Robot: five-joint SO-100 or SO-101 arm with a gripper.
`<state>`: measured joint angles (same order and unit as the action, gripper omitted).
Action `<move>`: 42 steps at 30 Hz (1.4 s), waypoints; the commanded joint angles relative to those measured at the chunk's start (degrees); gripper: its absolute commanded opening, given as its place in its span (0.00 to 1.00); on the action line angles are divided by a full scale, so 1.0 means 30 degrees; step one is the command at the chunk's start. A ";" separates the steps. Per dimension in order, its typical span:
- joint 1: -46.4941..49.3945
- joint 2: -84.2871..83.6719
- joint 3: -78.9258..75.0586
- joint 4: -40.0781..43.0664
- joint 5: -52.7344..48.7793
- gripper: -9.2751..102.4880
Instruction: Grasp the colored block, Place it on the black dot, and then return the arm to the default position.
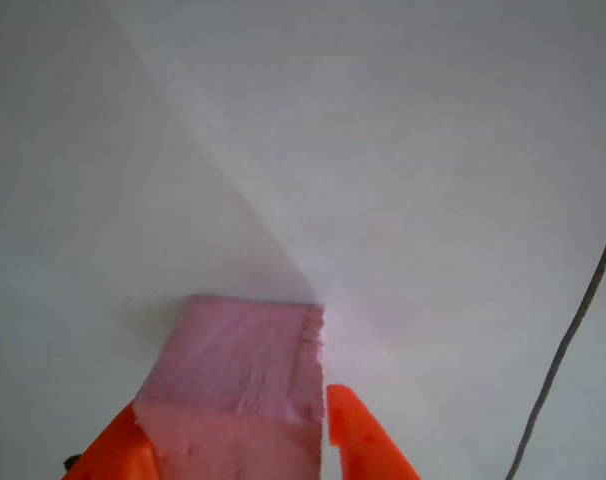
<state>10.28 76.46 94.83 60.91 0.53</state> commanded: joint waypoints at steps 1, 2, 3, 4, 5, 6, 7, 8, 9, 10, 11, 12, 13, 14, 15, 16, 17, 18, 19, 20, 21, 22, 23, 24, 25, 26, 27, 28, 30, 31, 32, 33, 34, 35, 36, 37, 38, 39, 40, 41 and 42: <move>-0.0088 0.0000 -0.0059 -0.0469 0.0088 0.26; -0.0088 -0.0029 -0.0059 -0.0527 0.0088 0.26; -0.0088 -0.0059 -0.0059 -0.0586 0.0088 0.26; -0.0088 -0.0088 0.0000 -0.0703 0.0088 0.23; -0.0088 -0.0117 0.0059 -0.0850 0.0088 0.17; -0.0088 -0.0234 0.0059 -0.0937 0.0088 0.13; -0.0088 -0.0293 0.0088 -0.0996 0.0088 0.13; -0.0088 -0.0352 0.0088 -0.1084 0.0117 0.13; -0.0088 -0.0381 0.0088 -0.1113 0.0117 0.12; -0.0088 -0.0410 0.0088 -0.1143 0.0146 0.12; -0.0088 -0.0410 0.0088 -0.1172 0.0176 0.10; -0.0088 -0.0381 0.0088 -0.1201 0.0176 0.08; -0.0117 -0.0322 0.0088 -0.1230 0.0234 0.08; -0.0117 -0.0234 0.0088 -0.1230 0.0264 0.08; -0.0176 -0.0088 0.0088 -0.1172 0.0293 0.08; -0.0234 0.0176 0.0088 -0.1055 0.0381 0.08; -0.0352 0.0527 0.0088 -0.0879 0.0469 0.08; -0.0469 0.0967 0.0059 -0.0615 0.0557 0.08; -0.0674 0.1348 -0.0029 -0.0234 0.0645 0.08; -0.0908 0.1699 -0.0205 0.0205 0.0820 0.08; -0.1172 0.2051 -0.0234 0.0381 0.0967 0.08; -0.1436 0.2344 -0.0293 0.0527 0.1143 0.08; -0.1670 0.2432 -0.0615 0.0908 0.1406 0.08; -0.1934 0.2432 -0.1084 0.1348 0.1699 0.08; -0.2197 0.2314 -0.1553 0.1699 0.1875 0.08; -0.2432 0.2256 -0.1934 0.1904 0.2051 0.08; -0.2666 0.2168 -0.2285 0.2109 0.2227 0.08; -0.2871 0.2051 -0.2607 0.2285 0.2402 0.08; -0.3193 0.1611 -0.3457 0.2666 0.2900 0.08; -0.3281 0.1318 -0.3867 0.2725 0.3193 0.08; -0.3340 0.0996 -0.4277 0.2725 0.3545 0.08; -0.3398 0.0674 -0.4687 0.2695 0.3955 0.08; -0.3457 0.0322 -0.5156 0.2666 0.4453 0.08; -0.3516 0.0029 -0.5566 0.2578 0.4922 0.08; -0.3662 -0.0234 -0.5918 0.2402 0.5332 0.08; -0.3838 -0.0527 -0.6240 0.2256 0.5713 0.08; -0.4014 -0.0791 -0.6592 0.2168 0.6035 0.08; -0.4248 -0.1143 -0.6943 0.2080 0.6270 0.08; -0.4482 -0.1523 -0.7324 0.2051 0.6445 0.08; -0.4717 -0.1904 -0.7676 0.1992 0.6592 0.08; -0.4893 -0.2227 -0.7998 0.1934 0.6768 0.08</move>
<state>-2.81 69.87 75.32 67.41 19.69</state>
